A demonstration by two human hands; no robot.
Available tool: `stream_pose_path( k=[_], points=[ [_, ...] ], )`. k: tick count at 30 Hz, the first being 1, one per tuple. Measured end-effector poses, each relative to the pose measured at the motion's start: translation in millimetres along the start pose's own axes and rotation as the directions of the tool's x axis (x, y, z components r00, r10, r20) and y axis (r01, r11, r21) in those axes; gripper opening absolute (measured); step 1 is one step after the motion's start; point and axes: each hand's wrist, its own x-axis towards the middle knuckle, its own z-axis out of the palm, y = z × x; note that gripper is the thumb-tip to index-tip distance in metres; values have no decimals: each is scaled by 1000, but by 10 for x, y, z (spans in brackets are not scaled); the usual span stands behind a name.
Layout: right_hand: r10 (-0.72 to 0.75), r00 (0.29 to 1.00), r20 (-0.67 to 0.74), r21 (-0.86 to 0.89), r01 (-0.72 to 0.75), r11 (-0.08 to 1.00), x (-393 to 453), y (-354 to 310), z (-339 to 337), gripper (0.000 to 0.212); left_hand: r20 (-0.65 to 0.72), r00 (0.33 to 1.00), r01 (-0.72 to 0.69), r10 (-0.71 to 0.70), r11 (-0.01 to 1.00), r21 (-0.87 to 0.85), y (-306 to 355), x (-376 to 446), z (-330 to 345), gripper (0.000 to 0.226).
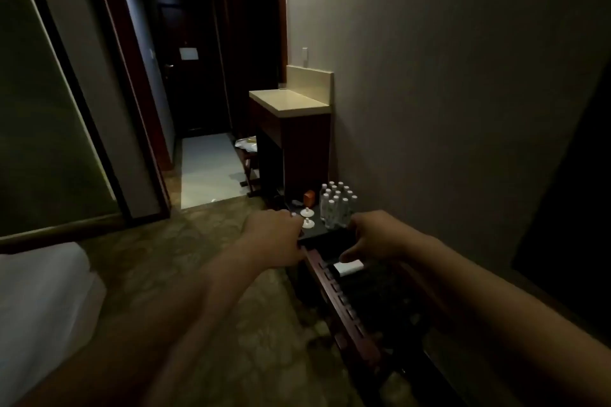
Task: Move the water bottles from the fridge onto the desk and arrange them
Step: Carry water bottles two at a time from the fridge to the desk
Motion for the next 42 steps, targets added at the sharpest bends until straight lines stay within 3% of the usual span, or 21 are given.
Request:
stream_pose_path(
  k=[4, 11, 19, 25, 33, 42],
  points=[
    [18, 999, -37, 10, -18, 1000, 1319, 58, -211, 55, 21, 999, 43, -42, 998, -47, -681, 947, 212, 52],
    [36, 997, -64, -23, -38, 999, 3545, -33, -386, 50, -33, 999, 36, -37, 998, -44, -2045, 2440, 848, 50],
    [281, 951, -131, 107, -268, 957, 5768, 46, -222, 52, -72, 989, -129, 126, 991, -38, -3508, 4366, 1718, 52],
    [480, 864, -153, 106, -469, 877, 6852, 291, -290, 54, -150, 943, -311, 296, 946, -94, -4016, 5697, 2082, 45],
    [717, 678, -164, 232, -680, 696, 7923, 1060, -84, 69, -181, 887, -458, 424, 858, -233, -4093, 7355, 2816, 60],
    [882, 450, -142, 520, -724, 453, 9061, 1943, 597, 63, -101, 816, -553, 569, 719, -422, -3786, 9109, 3800, 65]
  ],
)
